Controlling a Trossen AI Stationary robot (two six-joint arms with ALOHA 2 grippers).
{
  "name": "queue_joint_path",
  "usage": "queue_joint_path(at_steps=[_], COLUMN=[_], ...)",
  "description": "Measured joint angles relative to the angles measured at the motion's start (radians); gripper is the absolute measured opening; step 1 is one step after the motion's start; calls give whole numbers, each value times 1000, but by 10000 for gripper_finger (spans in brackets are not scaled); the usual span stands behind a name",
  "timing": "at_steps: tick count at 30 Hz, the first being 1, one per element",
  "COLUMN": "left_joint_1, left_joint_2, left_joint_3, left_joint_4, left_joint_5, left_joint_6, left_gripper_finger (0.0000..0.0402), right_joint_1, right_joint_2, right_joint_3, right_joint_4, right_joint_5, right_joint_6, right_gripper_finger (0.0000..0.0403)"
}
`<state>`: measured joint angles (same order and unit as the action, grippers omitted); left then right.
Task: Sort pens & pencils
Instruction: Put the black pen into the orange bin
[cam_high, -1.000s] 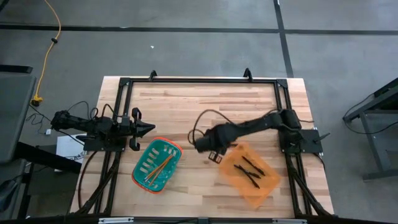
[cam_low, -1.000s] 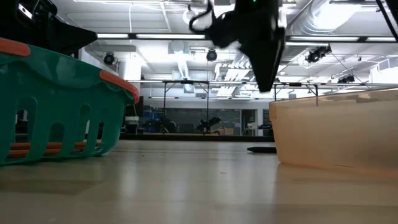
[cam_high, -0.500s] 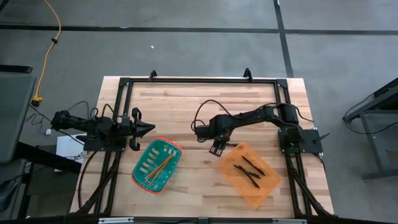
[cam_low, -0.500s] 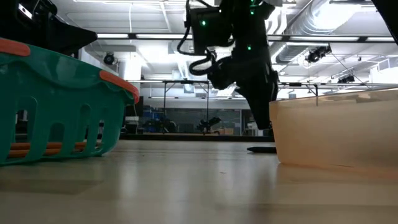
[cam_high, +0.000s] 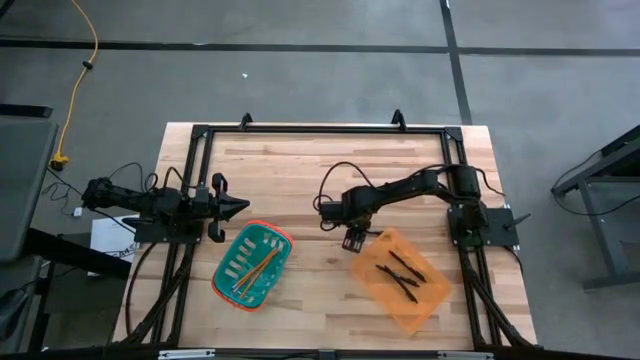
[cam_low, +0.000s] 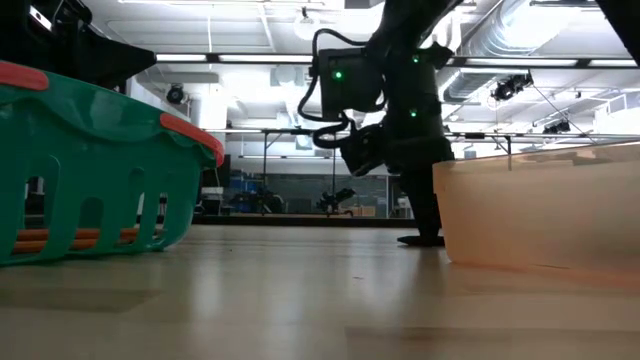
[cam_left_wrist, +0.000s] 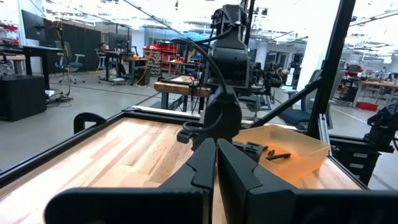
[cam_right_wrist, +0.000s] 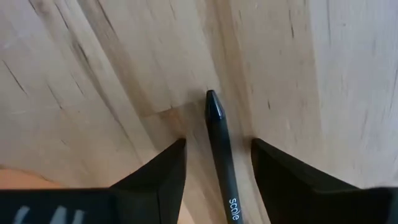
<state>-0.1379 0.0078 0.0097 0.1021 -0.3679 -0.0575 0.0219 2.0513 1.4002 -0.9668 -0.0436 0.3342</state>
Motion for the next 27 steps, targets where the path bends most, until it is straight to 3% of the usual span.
queue_joint_path(at_steps=[6, 14, 19, 27], left_joint_1=[0, 0, 0, 0], left_joint_2=[0, 0, 0, 0], left_joint_3=[0, 0, 0, 0], left_joint_4=[0, 0, 0, 0], left_joint_5=[0, 0, 0, 0], left_joint_6=[0, 0, 0, 0], left_gripper_finger=[5, 5, 5, 5], right_joint_1=[-9, -9, -9, -39], right_joint_2=[-6, -3, -1, 10], right_joint_3=[-26, -29, -18, 111], right_joint_4=[37, 51, 37, -77], right_joint_5=[1, 10, 16, 76], right_joint_6=[-3, 5, 22, -3], right_gripper_finger=[121, 12, 15, 5])
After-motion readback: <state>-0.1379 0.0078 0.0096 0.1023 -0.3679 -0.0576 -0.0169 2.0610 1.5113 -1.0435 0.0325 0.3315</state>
